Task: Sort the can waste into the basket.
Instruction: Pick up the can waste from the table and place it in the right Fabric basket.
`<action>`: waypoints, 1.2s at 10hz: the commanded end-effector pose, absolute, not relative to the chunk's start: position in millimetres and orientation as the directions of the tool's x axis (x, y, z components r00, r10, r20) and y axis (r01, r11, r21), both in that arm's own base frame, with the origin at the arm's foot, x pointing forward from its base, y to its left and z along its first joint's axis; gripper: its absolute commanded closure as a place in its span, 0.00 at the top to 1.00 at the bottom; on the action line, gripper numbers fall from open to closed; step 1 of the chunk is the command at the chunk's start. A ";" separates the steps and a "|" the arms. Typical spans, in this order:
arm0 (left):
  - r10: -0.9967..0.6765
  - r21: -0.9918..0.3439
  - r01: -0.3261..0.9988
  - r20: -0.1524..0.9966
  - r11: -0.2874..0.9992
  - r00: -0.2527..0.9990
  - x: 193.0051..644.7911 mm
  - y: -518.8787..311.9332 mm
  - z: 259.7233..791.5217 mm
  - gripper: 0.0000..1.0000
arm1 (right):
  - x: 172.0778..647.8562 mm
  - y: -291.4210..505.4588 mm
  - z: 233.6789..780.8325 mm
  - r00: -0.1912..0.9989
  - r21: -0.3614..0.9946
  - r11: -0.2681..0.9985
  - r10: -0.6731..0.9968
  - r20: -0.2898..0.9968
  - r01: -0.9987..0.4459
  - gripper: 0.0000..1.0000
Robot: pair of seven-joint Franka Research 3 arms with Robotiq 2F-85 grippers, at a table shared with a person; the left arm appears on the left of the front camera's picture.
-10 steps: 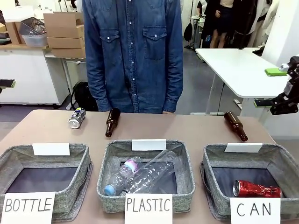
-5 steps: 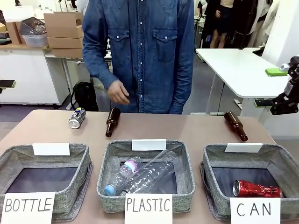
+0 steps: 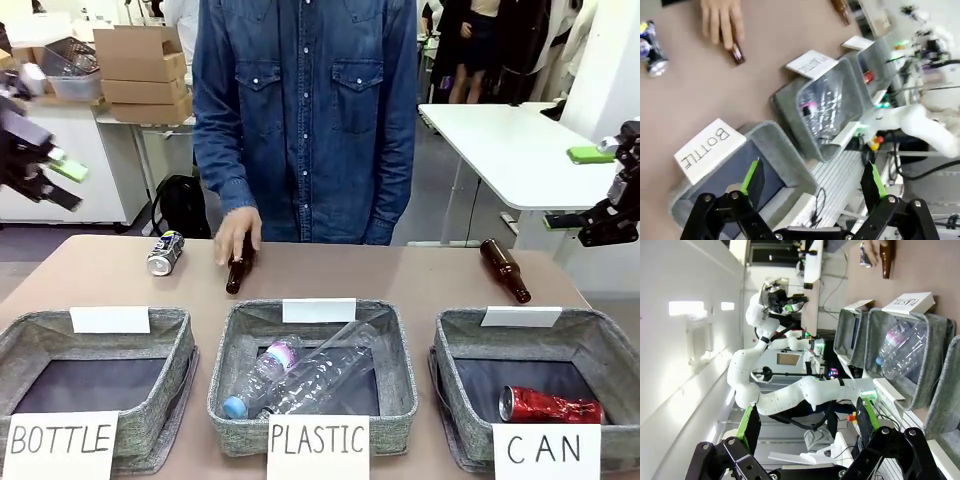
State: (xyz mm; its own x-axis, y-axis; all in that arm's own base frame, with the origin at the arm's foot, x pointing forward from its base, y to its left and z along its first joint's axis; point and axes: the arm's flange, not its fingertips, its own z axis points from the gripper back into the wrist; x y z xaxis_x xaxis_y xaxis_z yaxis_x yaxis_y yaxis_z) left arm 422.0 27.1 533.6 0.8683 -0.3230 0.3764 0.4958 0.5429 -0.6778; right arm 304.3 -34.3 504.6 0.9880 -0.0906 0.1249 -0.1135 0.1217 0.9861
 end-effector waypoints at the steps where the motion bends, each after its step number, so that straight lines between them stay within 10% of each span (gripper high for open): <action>1: -0.333 -0.712 0.479 0.350 0.514 0.876 426.7 43.0 540.3 1.00 | 305.5 -36.0 505.1 0.986 0.983 0.127 -0.080 0.143 -0.132 1.00; 12: -0.395 -0.707 0.495 0.320 0.505 0.861 430.6 54.9 547.6 1.00 | 305.5 -36.0 505.1 0.986 0.983 0.127 -0.080 0.143 -0.132 1.00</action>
